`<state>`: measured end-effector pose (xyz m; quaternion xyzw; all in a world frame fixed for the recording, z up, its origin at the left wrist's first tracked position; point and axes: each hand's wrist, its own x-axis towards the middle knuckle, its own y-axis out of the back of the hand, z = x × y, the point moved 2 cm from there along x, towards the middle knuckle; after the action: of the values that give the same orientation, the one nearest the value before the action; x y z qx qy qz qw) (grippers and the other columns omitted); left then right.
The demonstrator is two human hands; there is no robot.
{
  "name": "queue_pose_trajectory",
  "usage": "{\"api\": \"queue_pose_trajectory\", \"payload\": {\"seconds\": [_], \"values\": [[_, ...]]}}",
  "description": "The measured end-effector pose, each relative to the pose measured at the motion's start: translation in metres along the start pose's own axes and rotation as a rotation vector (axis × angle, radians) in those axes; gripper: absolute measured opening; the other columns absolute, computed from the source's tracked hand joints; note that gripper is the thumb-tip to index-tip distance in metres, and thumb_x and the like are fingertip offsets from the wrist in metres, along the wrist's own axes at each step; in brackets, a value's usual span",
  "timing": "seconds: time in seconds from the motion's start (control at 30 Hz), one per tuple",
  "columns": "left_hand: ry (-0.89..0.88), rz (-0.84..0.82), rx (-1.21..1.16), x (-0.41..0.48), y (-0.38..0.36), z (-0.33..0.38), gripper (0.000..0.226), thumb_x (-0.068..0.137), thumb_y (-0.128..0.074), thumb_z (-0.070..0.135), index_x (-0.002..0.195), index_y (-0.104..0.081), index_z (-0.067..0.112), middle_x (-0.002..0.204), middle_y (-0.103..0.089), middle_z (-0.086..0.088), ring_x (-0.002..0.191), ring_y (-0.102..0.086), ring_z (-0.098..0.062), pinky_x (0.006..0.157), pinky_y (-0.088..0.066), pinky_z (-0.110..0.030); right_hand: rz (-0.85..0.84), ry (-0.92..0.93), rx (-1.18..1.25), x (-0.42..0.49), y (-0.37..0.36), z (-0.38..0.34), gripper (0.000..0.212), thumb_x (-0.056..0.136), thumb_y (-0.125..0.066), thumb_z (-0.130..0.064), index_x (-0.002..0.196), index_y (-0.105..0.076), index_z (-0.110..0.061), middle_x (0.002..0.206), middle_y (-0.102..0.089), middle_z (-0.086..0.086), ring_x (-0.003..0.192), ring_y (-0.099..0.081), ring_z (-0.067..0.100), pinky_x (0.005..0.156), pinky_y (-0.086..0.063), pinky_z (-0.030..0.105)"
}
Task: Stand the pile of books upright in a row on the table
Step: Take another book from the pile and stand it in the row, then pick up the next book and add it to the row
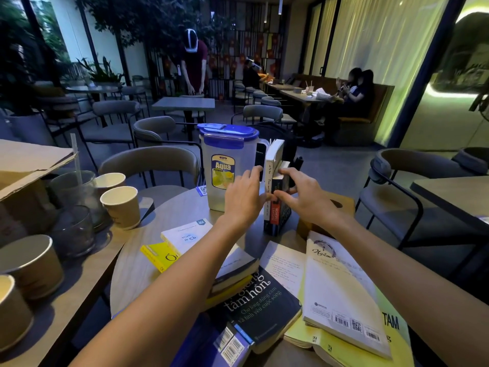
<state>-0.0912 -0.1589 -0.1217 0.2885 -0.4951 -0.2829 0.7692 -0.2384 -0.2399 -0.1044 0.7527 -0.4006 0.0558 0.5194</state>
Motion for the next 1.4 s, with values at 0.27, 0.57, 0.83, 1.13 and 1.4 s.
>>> {"api": "queue_pose_trajectory", "payload": {"seconds": [0.27, 0.57, 0.83, 1.13, 1.4], "values": [[0.008, -0.028, -0.005, 0.001, 0.002, 0.000, 0.064, 0.081, -0.074, 0.051, 0.130, -0.049, 0.018, 0.113, -0.066, -0.004, 0.099, -0.062, -0.021, 0.081, -0.053, -0.035, -0.018, -0.022, -0.055, 0.002, 0.003, 0.001, 0.059, 0.090, -0.072, -0.029, 0.142, -0.047, -0.018, 0.125, -0.059, 0.006, 0.098, -0.062, 0.016, 0.087, -0.059, 0.043], [0.016, -0.227, -0.046, -0.019, 0.046, -0.030, 0.047, 0.085, -0.067, 0.055, 0.117, -0.059, 0.021, 0.109, -0.064, -0.002, 0.096, -0.060, -0.020, 0.083, -0.055, -0.042, -0.014, 0.133, -0.099, -0.001, 0.012, -0.046, 0.031, 0.090, -0.072, -0.032, 0.112, -0.060, -0.014, 0.098, -0.060, 0.003, 0.073, -0.052, 0.008, 0.068, -0.049, 0.027], [0.196, -0.385, 0.189, -0.071, 0.099, -0.097, 0.044, 0.093, -0.059, 0.052, 0.116, -0.061, 0.015, 0.120, -0.065, -0.008, 0.109, -0.060, -0.029, 0.079, -0.046, -0.035, -0.381, 0.086, -0.082, -0.011, -0.053, -0.095, 0.031, 0.096, -0.065, -0.036, 0.117, -0.061, -0.013, 0.105, -0.068, 0.006, 0.085, -0.065, 0.018, 0.073, -0.052, 0.029], [0.462, -0.466, 0.253, -0.103, 0.099, -0.138, 0.058, 0.092, -0.054, 0.056, 0.133, -0.048, 0.014, 0.132, -0.060, -0.014, 0.121, -0.056, -0.034, 0.093, -0.048, -0.042, -0.611, -0.190, -0.196, -0.013, -0.118, -0.093, 0.052, 0.096, -0.057, -0.053, 0.124, -0.057, -0.010, 0.127, -0.062, 0.012, 0.112, -0.057, 0.029, 0.087, -0.046, 0.037], [0.529, -0.279, -0.192, -0.095, 0.097, -0.125, 0.035, 0.085, -0.076, 0.028, 0.113, -0.056, 0.019, 0.112, -0.062, -0.005, 0.095, -0.058, -0.018, 0.071, -0.048, -0.030, -0.596, -0.346, -0.128, -0.011, -0.125, -0.089, 0.063, 0.092, -0.058, -0.060, 0.116, -0.067, -0.002, 0.117, -0.070, 0.018, 0.103, -0.065, 0.032, 0.089, -0.052, 0.043]]}}
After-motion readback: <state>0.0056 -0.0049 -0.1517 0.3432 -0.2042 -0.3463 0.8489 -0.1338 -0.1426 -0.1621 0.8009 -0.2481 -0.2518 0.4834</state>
